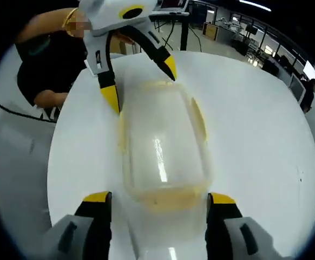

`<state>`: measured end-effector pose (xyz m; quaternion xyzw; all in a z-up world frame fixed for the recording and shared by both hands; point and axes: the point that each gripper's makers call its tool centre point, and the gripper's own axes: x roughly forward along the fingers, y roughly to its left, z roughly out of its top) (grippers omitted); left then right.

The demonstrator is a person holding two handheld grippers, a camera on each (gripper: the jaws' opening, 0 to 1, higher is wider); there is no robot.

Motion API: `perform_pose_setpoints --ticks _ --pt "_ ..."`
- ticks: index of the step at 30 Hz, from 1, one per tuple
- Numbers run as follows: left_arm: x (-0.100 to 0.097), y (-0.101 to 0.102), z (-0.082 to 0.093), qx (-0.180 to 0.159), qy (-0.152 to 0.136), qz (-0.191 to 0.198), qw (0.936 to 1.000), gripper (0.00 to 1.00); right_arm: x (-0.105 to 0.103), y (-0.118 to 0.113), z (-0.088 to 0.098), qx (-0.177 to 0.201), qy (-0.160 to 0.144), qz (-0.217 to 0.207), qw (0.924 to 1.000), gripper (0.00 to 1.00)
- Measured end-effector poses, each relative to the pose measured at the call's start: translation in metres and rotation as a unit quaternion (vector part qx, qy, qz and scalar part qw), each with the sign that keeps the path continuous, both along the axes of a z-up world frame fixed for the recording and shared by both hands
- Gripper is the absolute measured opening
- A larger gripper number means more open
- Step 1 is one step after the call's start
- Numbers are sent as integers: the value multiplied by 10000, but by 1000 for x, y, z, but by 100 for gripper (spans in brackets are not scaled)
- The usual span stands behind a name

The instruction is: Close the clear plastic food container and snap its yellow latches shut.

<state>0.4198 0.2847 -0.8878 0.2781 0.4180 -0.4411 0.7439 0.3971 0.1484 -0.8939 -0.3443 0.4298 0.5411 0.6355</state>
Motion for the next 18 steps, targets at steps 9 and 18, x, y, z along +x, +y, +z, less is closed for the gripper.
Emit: perform_pose_setpoints --ticks 9,18 --pt "-4 -4 1 -255 132 78 9996 66 1 -1 0 -15 -107 247 9996 68" --pt "-5 -5 1 -229 166 5 9996 66 8 -11 5 -5 -131 664 9977 39"
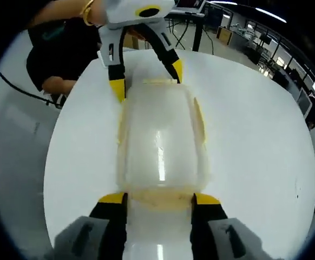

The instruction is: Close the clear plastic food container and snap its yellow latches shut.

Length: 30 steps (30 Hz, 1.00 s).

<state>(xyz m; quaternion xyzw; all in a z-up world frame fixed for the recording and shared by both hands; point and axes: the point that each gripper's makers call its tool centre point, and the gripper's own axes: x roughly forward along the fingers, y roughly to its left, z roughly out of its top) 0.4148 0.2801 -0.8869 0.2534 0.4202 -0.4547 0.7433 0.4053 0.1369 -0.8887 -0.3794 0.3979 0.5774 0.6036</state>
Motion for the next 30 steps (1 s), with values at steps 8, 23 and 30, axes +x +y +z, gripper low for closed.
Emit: perform_pose_setpoints --ticks 8,23,30 --pt "0 -1 0 167 61 -131 9998 65 1 1 0 -106 -8 249 9996 37" --pt "-4 9 -1 851 218 -1525 9844 57 0 1 0 -186 10 345 9992 37" --pt "-2 18 -1 1269 262 -2218 9664 38 -1 0 -1 -237 3 487 9985 37"
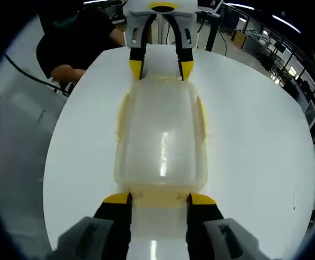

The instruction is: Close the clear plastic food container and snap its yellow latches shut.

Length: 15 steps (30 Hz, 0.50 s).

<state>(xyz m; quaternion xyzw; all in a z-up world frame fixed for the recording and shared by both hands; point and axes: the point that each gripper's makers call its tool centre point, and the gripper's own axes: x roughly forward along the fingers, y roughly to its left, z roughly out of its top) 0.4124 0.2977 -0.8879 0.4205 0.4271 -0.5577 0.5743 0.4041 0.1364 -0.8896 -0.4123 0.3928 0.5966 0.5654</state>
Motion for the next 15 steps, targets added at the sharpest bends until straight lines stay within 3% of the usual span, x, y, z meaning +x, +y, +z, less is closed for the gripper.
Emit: perform_pose_setpoints --ticks 9,15 --pt "1 -1 -2 119 -16 138 9998 38 -2 1 -1 -330 -21 -328 9989 37" --pt "0 1 -2 125 -48 164 9998 38 -1 -1 -1 -248 -21 -287 9993 36"
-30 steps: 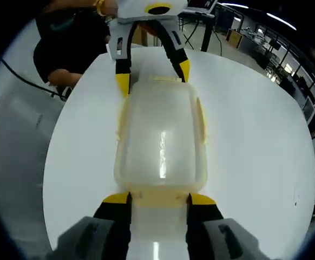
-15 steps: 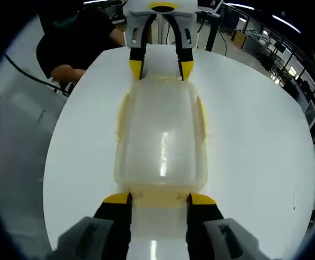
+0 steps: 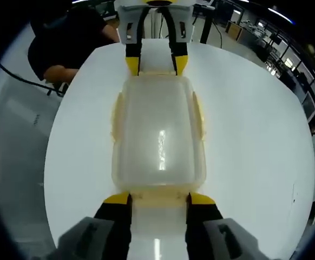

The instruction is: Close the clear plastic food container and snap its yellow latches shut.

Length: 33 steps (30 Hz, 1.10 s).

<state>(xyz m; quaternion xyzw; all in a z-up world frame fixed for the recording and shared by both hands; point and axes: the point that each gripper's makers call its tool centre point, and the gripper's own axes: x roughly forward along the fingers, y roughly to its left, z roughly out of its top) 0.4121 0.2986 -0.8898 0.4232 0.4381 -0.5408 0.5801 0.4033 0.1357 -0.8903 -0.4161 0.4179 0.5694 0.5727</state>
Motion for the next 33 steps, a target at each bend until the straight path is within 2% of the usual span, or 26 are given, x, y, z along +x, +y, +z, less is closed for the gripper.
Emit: perform_pose_setpoints --ticks 3,7,12,14,21,29,33 --pt "-1 0 1 26 -79 1 10000 37 -1 0 0 52 -2 7 10000 36" --pt "-6 2 2 162 53 51 9998 37 -5 1 0 22 15 86 10000 36" --pt "-10 2 16 239 94 53 9997 37 -12 1 3 80 133 51 9999 36" --pt "-12 0 24 182 116 109 9997 37 -12 -1 7 11 59 159 9999 36" --pt "-11 0 43 165 -16 130 9998 37 -10 -2 30 183 -5 126 9998 36" --pt "-12 -10 65 52 -166 121 9998 37 -12 -10 57 256 -113 111 9995 36" --pt "-12 -17 74 -15 -295 71 9995 37 -12 -16 63 198 -182 114 9996 36"
